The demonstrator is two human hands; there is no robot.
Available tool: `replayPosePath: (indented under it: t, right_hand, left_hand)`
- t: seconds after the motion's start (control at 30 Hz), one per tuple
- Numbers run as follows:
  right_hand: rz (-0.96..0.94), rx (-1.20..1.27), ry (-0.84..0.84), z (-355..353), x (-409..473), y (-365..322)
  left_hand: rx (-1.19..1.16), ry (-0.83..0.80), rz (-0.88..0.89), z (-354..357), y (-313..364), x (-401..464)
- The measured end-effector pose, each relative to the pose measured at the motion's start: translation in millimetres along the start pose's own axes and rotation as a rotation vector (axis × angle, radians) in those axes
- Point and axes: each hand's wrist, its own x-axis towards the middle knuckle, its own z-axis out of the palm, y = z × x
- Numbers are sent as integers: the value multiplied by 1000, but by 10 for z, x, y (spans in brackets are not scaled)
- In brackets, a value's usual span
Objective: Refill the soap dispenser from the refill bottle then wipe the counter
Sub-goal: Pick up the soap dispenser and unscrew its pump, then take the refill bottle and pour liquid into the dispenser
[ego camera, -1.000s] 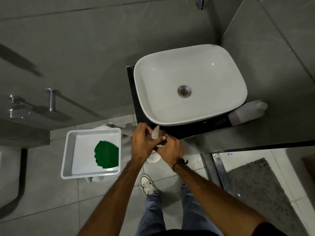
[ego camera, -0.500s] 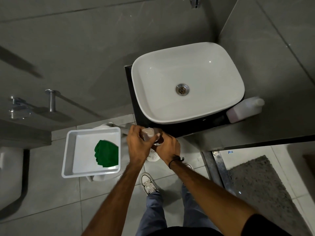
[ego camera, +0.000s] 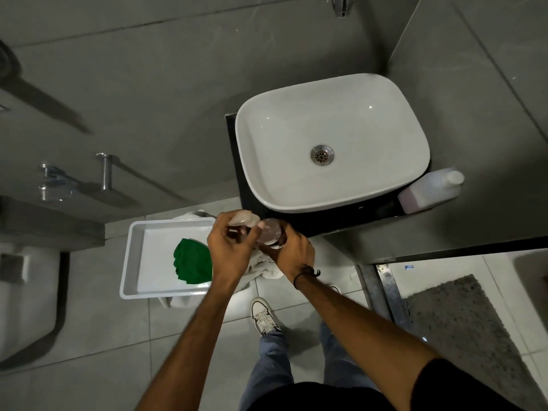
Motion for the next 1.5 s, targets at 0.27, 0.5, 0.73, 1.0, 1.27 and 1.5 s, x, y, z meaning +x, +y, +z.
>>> replayPosePath:
  t: [0.27,0.5,0.73,1.0,1.27,1.5]
  right_hand:
    - [71,17,-141,-590,-17,374]
    - [260,92,-83,-1418,51,1236]
    - [336,119,104,-2159,191,1931]
    - [361,269,225,-2449,582,2014]
    - [269,255,357,-2543,882,1795]
    - [263,234,416,-2555,930,1875]
  left_hand:
    - [-302,141,-163,8,522,-312]
    - [-626,146,-768,1278,488,-623]
    - [-750,265,-1062,2105,213,-301]
    - [-701,343,-1080,2283,91,-150]
    - [-601,362,-1133,2296,59,-142]
    - [-658,219,-1177,2257,28,-294]
